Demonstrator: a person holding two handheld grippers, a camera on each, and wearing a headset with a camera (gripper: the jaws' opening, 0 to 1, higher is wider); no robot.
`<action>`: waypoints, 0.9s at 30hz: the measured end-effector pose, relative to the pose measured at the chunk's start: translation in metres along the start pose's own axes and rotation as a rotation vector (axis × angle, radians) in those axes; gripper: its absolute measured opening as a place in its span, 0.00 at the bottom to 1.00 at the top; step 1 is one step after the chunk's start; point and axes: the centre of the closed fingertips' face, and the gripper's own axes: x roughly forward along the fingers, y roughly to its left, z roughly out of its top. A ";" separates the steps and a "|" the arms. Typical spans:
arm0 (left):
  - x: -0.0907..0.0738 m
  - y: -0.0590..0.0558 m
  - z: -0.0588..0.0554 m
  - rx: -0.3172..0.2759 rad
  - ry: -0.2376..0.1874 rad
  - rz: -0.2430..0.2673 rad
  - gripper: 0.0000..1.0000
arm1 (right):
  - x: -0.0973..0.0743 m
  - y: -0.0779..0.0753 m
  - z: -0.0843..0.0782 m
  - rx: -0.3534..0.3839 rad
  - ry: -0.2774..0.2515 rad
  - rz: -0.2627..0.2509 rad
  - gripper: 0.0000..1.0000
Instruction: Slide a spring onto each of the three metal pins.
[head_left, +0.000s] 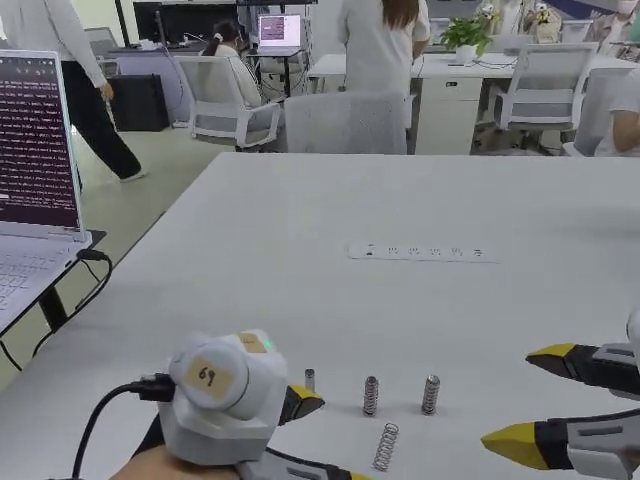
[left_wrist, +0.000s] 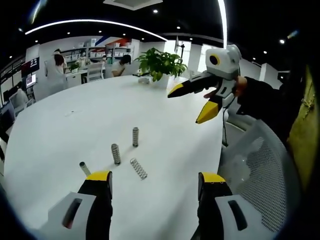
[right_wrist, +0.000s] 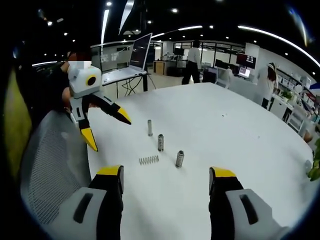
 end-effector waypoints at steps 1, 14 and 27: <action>0.002 0.000 -0.001 0.000 0.007 0.001 0.65 | 0.000 0.000 -0.001 0.004 -0.004 -0.001 0.69; 0.027 0.011 -0.013 -0.055 0.073 0.051 0.58 | 0.002 0.001 -0.008 0.056 -0.042 0.022 0.89; 0.056 0.023 -0.027 -0.038 0.143 0.138 0.43 | 0.001 0.002 -0.010 0.064 -0.058 0.033 0.97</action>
